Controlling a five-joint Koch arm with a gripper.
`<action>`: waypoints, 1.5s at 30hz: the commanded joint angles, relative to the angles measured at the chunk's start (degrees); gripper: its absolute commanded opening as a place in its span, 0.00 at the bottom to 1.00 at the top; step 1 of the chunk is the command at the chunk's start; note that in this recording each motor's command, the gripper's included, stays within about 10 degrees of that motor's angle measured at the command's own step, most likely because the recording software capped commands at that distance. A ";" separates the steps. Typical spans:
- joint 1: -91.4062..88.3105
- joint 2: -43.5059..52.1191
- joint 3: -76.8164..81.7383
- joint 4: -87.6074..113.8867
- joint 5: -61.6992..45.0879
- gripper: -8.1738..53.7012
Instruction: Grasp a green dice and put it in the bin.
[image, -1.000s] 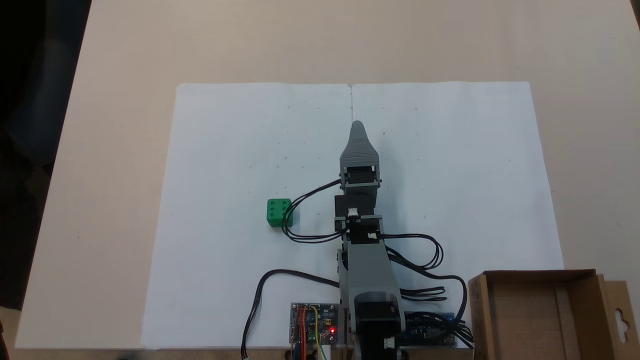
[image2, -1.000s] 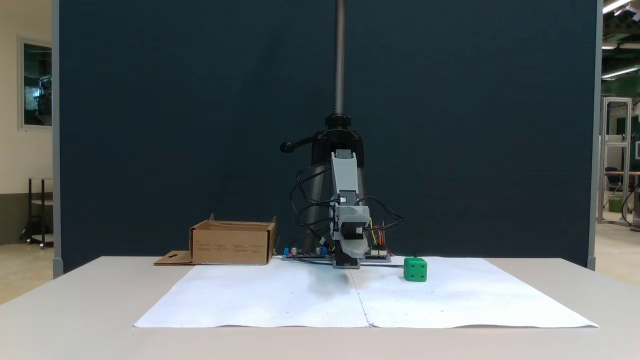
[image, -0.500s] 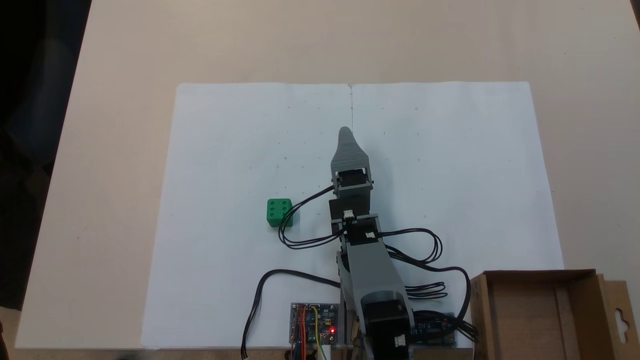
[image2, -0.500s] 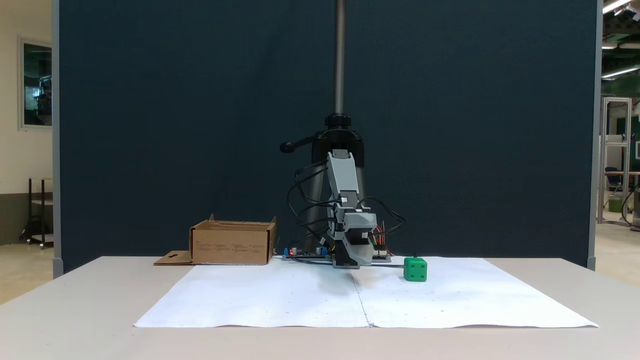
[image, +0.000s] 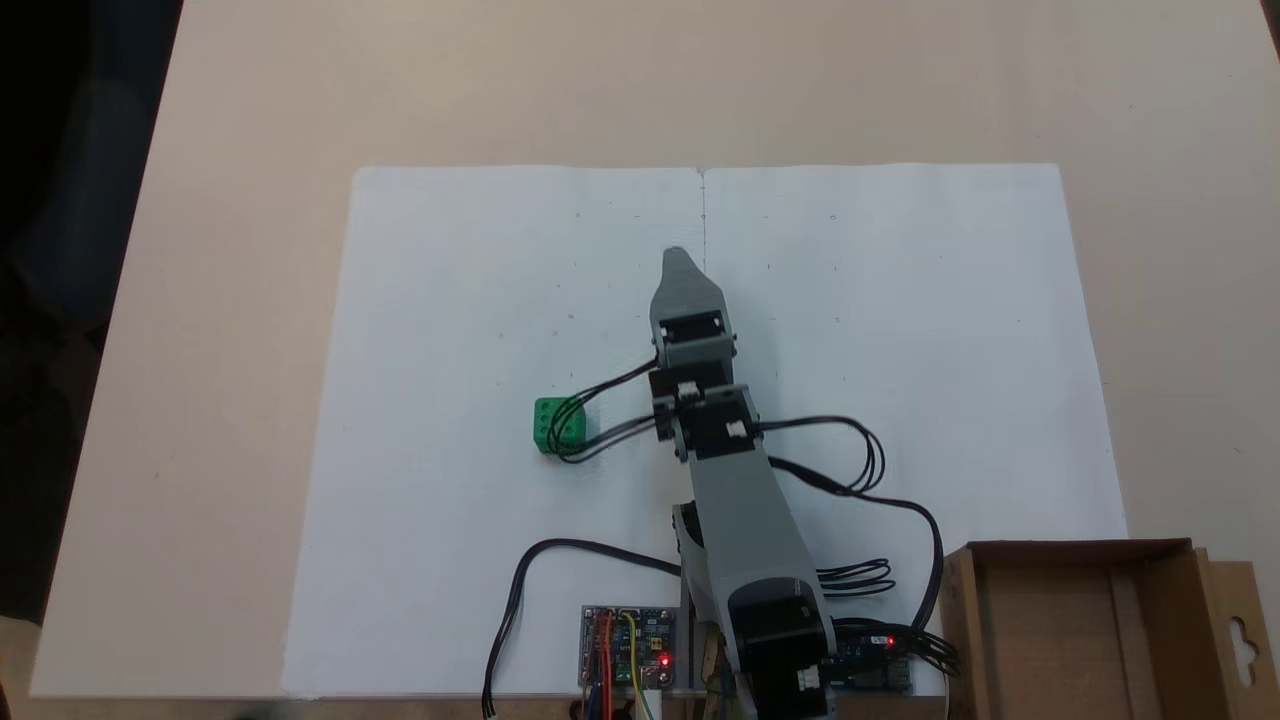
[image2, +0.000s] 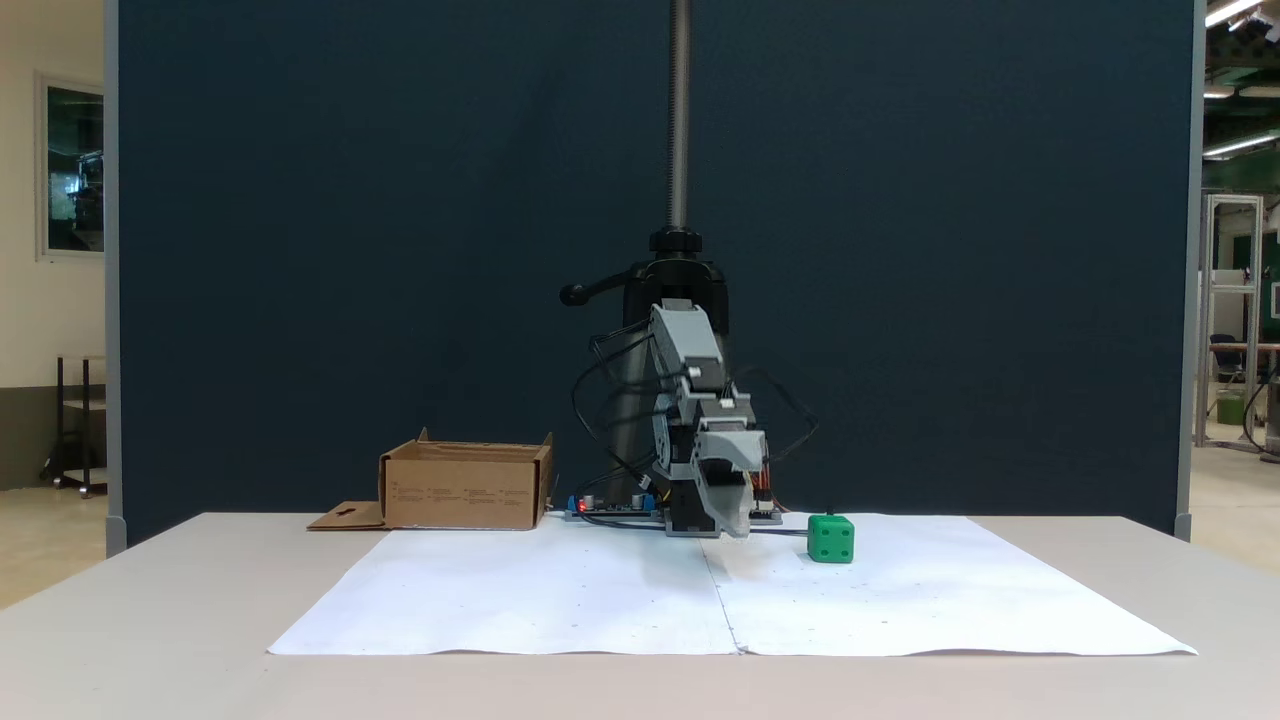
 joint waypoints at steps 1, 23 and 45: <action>-1.76 5.71 -6.50 8.86 0.00 0.79; -9.40 -4.31 -36.04 66.62 22.85 0.79; -28.92 -8.96 -47.29 84.02 48.69 0.86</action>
